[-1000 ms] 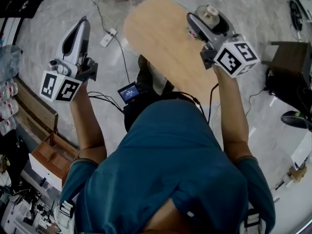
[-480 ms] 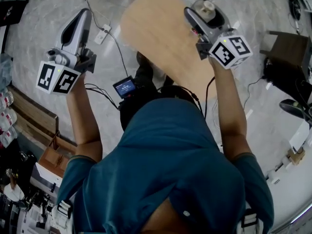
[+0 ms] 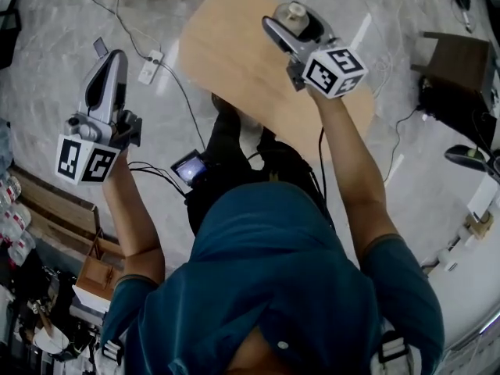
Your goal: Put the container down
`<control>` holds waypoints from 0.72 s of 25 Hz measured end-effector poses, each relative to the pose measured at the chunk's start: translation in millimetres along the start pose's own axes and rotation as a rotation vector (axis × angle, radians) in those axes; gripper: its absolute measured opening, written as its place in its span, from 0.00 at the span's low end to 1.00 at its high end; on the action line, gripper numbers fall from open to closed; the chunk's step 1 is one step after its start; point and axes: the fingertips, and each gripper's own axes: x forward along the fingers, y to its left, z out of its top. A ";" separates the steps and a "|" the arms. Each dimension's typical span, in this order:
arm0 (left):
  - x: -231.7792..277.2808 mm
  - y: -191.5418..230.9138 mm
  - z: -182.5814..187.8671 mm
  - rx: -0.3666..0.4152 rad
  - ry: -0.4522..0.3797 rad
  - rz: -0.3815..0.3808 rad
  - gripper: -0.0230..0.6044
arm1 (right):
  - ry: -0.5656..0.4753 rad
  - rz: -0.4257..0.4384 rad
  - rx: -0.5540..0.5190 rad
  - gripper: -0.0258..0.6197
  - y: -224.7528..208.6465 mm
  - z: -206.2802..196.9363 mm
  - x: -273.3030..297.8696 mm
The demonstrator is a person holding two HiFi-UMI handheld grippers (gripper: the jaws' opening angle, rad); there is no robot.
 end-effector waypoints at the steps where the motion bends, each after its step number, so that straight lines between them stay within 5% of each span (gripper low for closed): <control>1: 1.4 4.9 -5.3 -0.006 0.005 0.000 0.03 | 0.007 -0.008 0.003 0.57 -5.7 -8.0 7.1; 18: 6.6 77.4 -79.1 -0.092 0.100 0.024 0.03 | 0.174 -0.118 0.038 0.57 -78.3 -159.2 109.8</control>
